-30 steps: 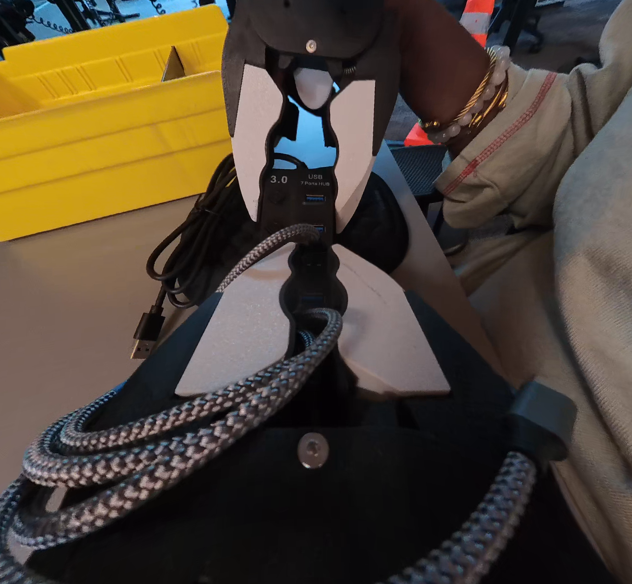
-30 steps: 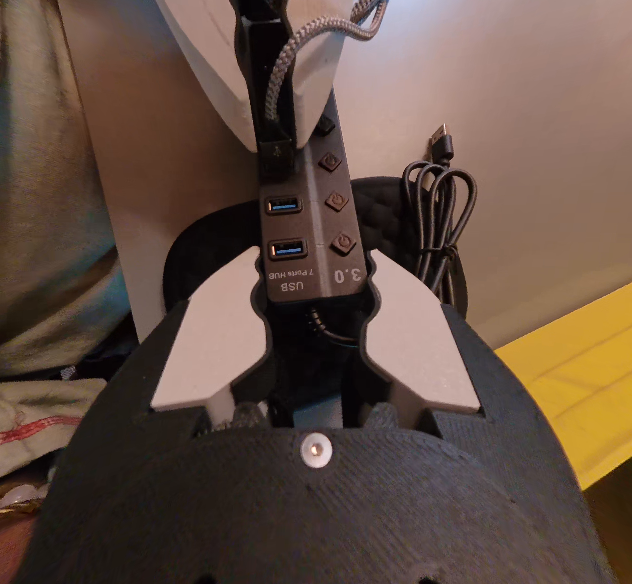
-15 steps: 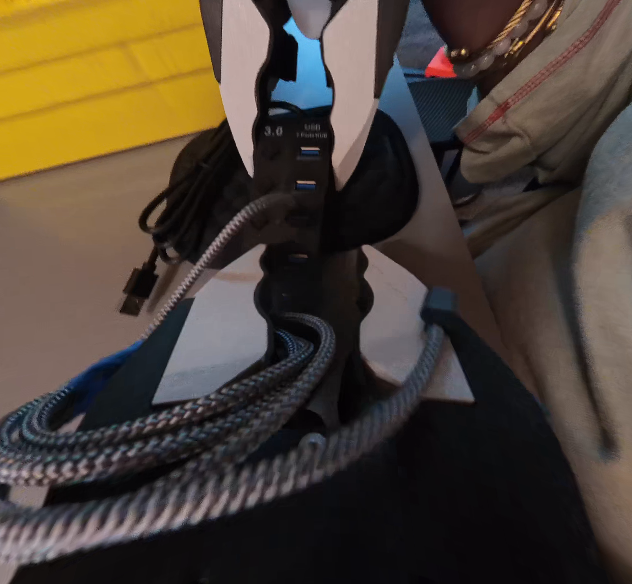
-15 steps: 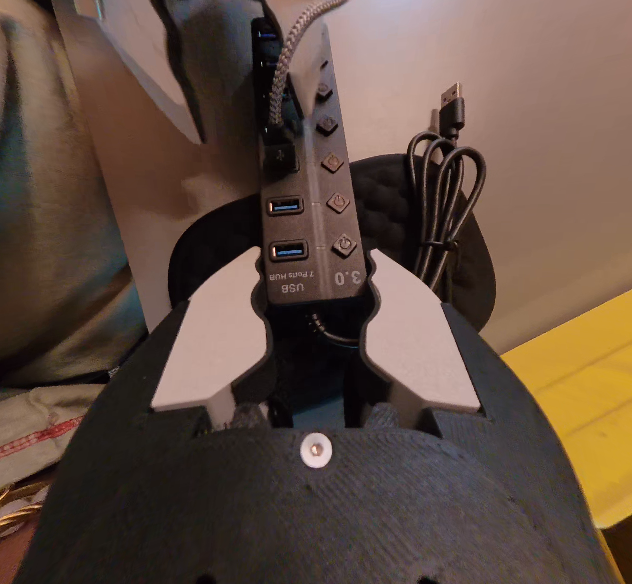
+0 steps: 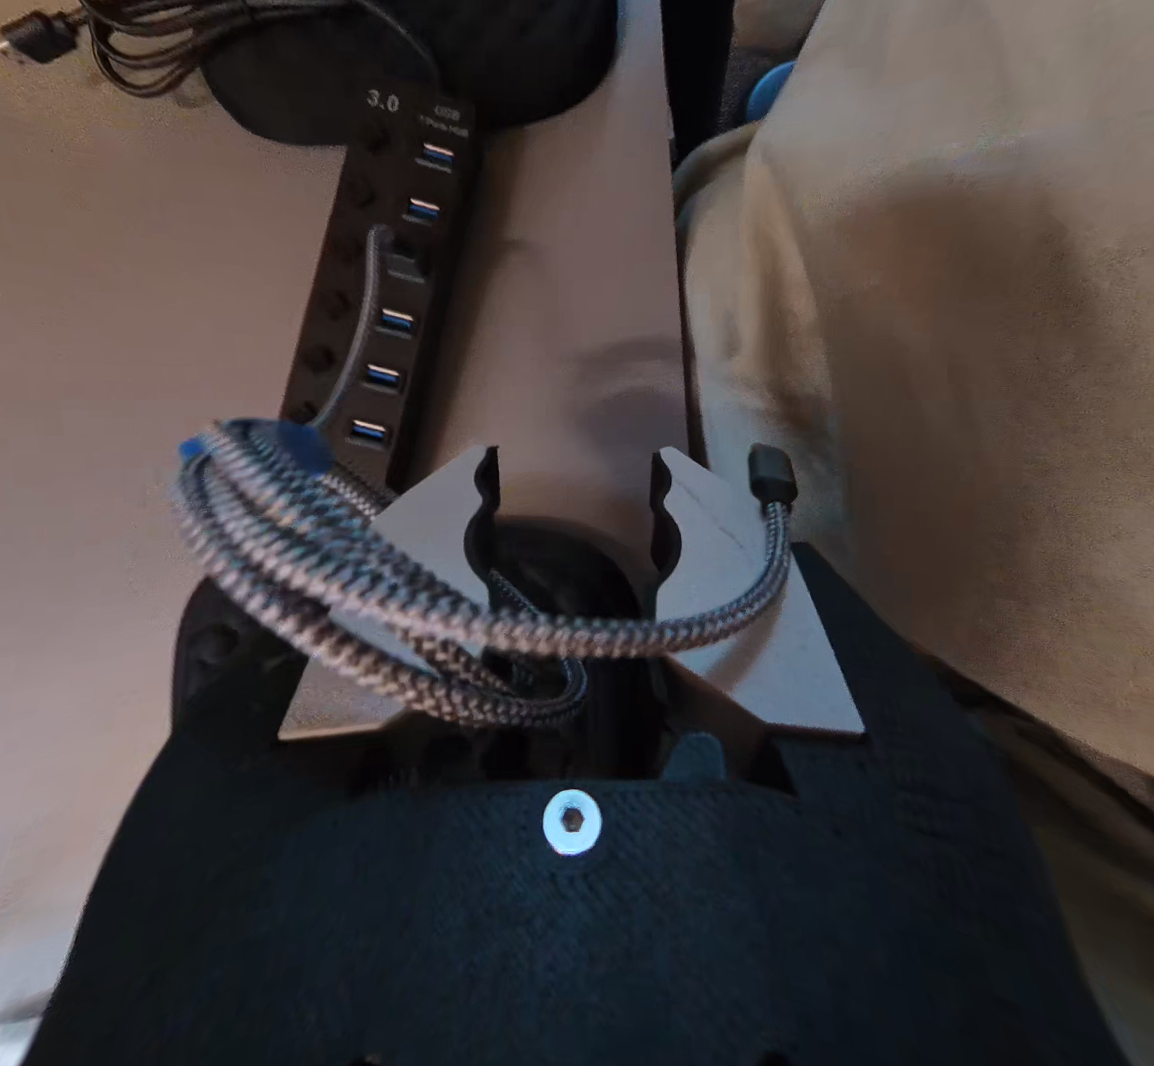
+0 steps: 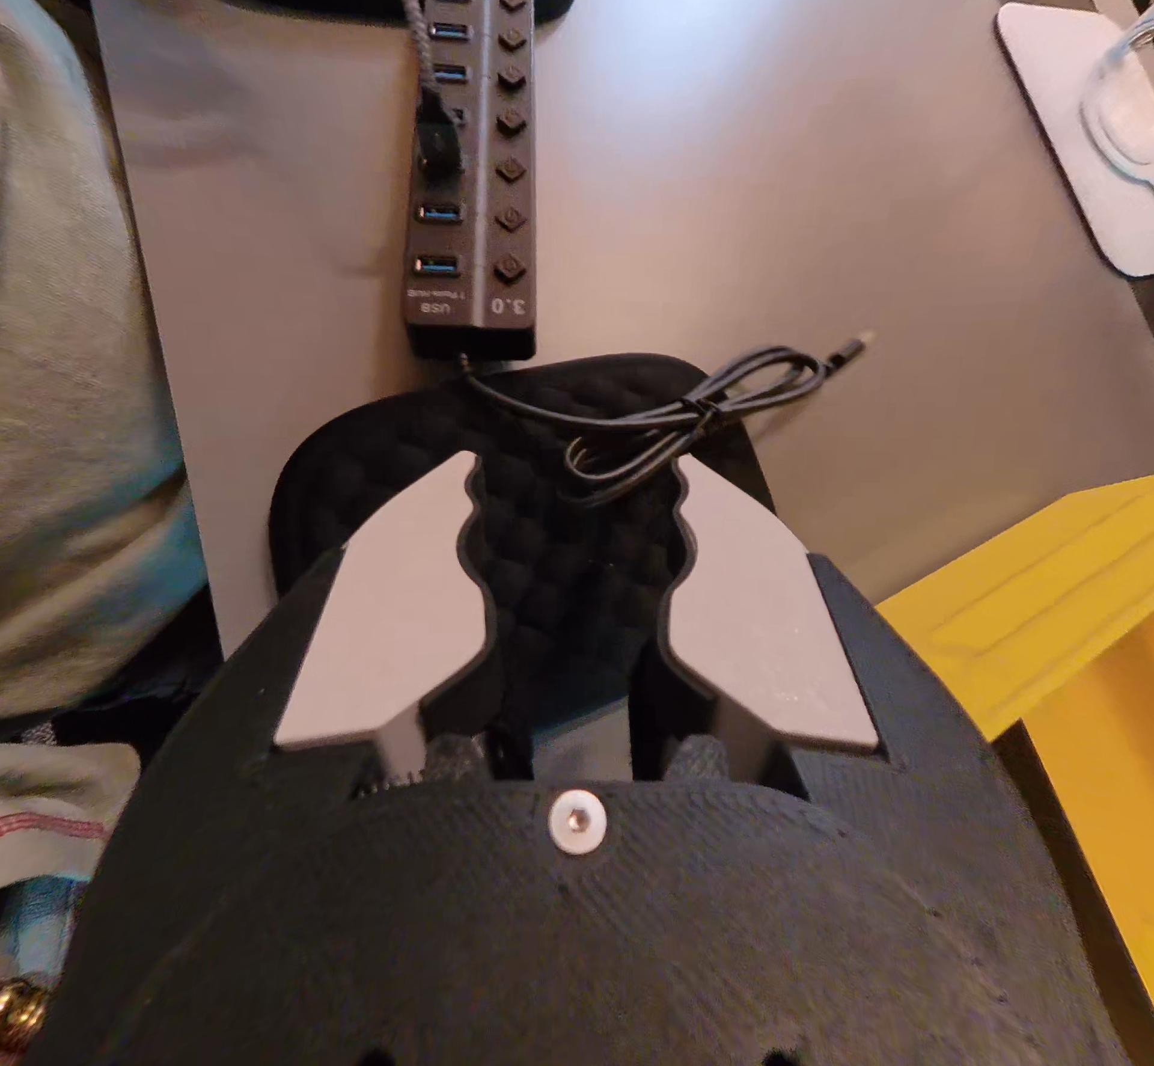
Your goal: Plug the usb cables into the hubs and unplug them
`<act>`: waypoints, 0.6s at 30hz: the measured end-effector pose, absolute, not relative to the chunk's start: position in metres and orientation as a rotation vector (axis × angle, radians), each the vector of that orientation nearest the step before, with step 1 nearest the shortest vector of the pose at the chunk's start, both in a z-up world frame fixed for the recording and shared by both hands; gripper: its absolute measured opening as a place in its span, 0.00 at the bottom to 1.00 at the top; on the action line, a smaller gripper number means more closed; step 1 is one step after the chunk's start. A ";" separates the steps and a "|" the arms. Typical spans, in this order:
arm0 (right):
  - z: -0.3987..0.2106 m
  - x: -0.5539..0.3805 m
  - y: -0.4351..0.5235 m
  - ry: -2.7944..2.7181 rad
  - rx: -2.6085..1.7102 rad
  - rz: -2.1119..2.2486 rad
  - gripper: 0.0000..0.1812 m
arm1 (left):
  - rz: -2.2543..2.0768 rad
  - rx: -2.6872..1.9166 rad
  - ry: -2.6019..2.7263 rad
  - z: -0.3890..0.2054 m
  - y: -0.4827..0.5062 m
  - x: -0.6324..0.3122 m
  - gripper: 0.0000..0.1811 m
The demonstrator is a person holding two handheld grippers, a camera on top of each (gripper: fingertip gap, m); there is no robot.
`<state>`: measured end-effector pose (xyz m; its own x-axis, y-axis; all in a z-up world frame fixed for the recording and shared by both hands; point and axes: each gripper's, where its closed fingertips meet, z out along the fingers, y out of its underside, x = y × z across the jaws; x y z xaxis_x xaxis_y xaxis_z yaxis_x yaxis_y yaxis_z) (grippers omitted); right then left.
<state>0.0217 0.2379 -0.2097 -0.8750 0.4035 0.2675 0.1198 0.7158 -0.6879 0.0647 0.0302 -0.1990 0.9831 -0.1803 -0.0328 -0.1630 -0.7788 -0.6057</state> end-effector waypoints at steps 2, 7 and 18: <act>-0.209 0.022 0.239 -2.519 -0.412 0.963 0.32 | -0.065 -2.469 0.233 -0.201 0.024 0.071 0.25; -0.194 0.026 0.212 -2.503 -0.299 1.000 0.37 | -0.007 -2.603 0.136 -0.217 0.024 0.059 0.24; -0.189 0.015 0.058 -2.345 0.140 1.138 0.33 | 0.145 -2.671 0.079 -0.211 0.014 0.048 0.23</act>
<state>0.0151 0.0579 -0.1885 -0.8569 0.1307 0.4986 -0.3107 0.6410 -0.7019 0.0484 0.0136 -0.2109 0.9928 -0.0312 -0.1154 -0.0798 -0.8918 -0.4453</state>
